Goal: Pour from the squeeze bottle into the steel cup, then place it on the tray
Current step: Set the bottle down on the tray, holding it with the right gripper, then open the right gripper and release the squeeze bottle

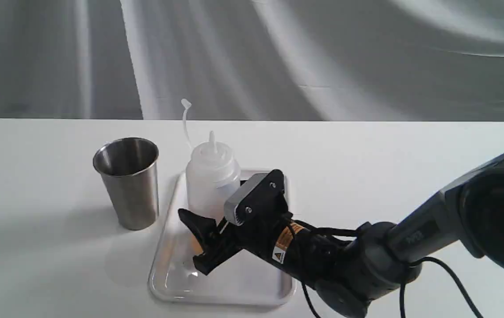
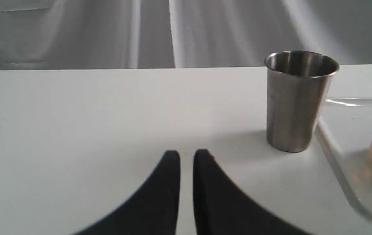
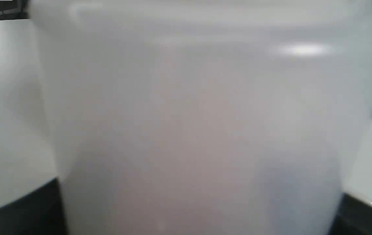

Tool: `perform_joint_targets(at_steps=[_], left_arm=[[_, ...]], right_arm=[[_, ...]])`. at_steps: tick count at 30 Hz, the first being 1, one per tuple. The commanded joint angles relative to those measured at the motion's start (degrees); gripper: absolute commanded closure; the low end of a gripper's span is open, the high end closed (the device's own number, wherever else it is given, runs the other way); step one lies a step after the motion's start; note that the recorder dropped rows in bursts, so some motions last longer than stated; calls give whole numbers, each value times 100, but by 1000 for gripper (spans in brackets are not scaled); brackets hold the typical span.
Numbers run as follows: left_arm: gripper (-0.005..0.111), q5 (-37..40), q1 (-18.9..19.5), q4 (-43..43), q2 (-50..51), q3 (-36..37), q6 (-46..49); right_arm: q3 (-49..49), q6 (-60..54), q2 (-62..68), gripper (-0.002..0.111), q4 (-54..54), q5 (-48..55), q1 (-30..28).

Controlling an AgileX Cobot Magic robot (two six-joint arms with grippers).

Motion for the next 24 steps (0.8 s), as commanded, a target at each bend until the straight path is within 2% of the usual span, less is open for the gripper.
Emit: perform_joint_targets(at_steps=[1,6,10,15,24], left_arm=[[98,-49,-46,-17,-15,25,-25],[98,-49,-46,-17,-15,25,-25],[98,-49,-46,-17,-15,25,-14],[98,-49,-46,-17,-15,25,-14],[98,-49,-46,-17,-15,25,-25]], right_arm=[[-12,4,34,56,-37,111,-4],[-12,38,34,24,-37,169,-4],[-12,53,34,12,-37,383,-4],[-12,53,22,5,-53,411,-4],[159,91,-117,3,-53,351,-4]])
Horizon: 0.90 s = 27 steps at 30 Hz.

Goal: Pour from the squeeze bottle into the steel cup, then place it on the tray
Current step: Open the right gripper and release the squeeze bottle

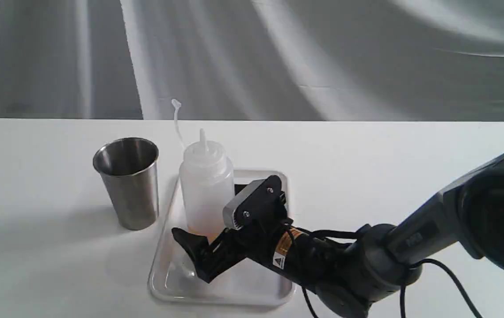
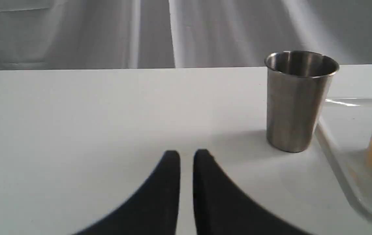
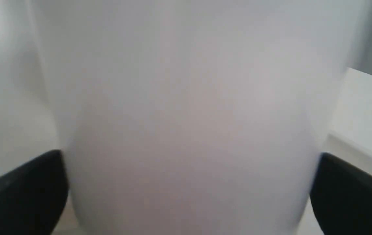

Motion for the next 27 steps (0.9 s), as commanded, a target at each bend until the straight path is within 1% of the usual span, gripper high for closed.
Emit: perform_joint_targets(at_steps=[1,11,15,27], left_arm=[[98,-49,-46,-17,-15,25,-25],[98,-49,-46,-17,-15,25,-8],[98,-49,-46,-17,-15,25,-8],[98,-49,-46,-17,-15,25,-19]], right_arm=[[164,-79,-173,3,-53,-70,-4],[919,-313,-720,3,-38,-70,-4],[1337,-557,-1080,3,-29,-70,-16],[2645,-572,-2338,3,128,-70,-15]])
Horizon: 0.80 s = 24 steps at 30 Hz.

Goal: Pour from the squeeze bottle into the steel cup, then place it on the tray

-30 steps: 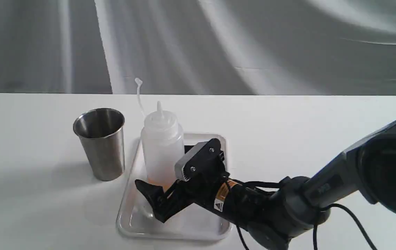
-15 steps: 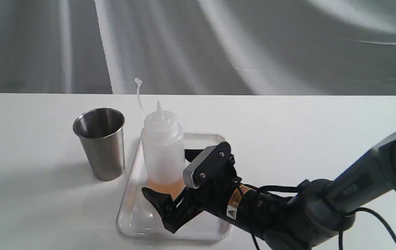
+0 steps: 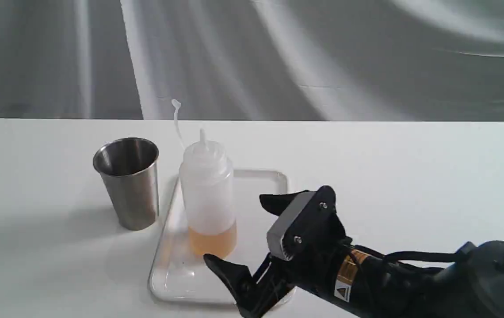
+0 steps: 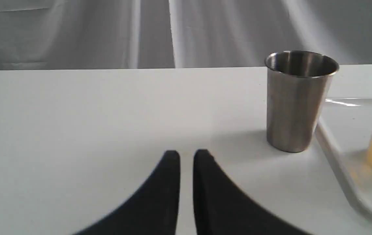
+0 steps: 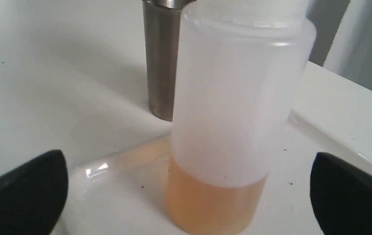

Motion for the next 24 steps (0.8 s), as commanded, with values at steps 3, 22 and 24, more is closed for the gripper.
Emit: perform_joint_targets(at_steps=[3,22,24], left_arm=[[98,-49,-46,-17,-15,25,-19],[98,-49,-46,-17,-15,25,-26],[98,-49,-46,-17,-15,25,-26]], right_arm=[[494,-53,-622,3,227,-58,-15],[1744,237,-1999,64,248,-485,187],[1841,322,-2067,78,429,-623,313]])
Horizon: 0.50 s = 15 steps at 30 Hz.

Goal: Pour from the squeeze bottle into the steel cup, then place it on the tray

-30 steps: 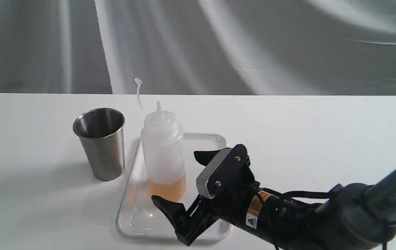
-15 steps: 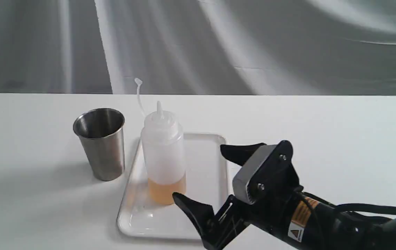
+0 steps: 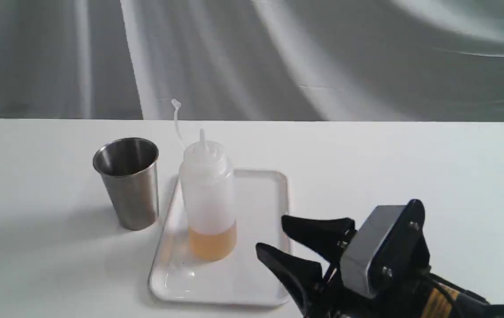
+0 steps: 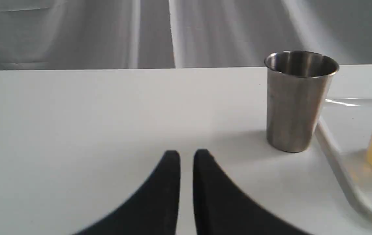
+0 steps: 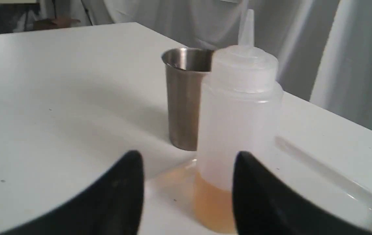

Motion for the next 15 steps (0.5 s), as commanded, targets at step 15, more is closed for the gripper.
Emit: perform_joint_targets(at_steps=[15], left_arm=[[98,-49,-46,-17,-15,25,-15]], right_arm=[[247,317,-204,108,186,-286,1229]])
